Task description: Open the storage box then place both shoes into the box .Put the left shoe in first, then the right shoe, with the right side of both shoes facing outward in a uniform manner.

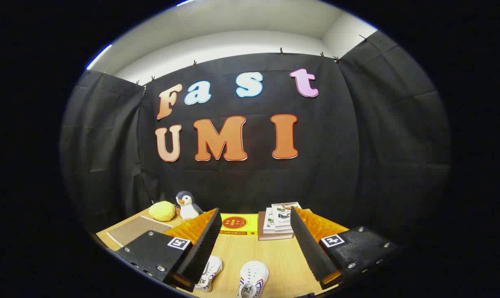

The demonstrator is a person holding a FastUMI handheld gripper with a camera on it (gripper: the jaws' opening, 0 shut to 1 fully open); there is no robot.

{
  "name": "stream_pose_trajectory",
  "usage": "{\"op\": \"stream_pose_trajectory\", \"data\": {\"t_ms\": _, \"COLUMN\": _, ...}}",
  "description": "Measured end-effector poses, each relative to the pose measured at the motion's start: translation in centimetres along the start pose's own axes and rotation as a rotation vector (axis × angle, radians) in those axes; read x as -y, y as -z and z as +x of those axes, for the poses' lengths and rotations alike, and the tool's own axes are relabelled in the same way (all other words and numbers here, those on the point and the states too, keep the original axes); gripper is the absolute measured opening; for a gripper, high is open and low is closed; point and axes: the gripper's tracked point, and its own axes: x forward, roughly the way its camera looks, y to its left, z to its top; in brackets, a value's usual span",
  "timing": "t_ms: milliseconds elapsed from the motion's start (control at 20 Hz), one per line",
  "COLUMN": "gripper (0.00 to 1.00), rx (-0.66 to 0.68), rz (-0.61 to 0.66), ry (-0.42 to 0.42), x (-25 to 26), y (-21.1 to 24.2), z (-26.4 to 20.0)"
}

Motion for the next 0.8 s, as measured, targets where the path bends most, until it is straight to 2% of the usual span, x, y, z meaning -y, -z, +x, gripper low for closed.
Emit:
{"op": "stream_pose_trajectory", "data": {"t_ms": 400, "gripper": 0.99, "rx": -0.02, "rz": 0.012, "ry": -0.012, "x": -1.1, "y": 1.0, "z": -1.6}}
{"op": "stream_pose_trajectory", "data": {"t_ms": 800, "gripper": 0.99, "rx": -0.013, "rz": 0.018, "ry": 0.013, "x": -0.1, "y": 1.9, "z": -2.6}}
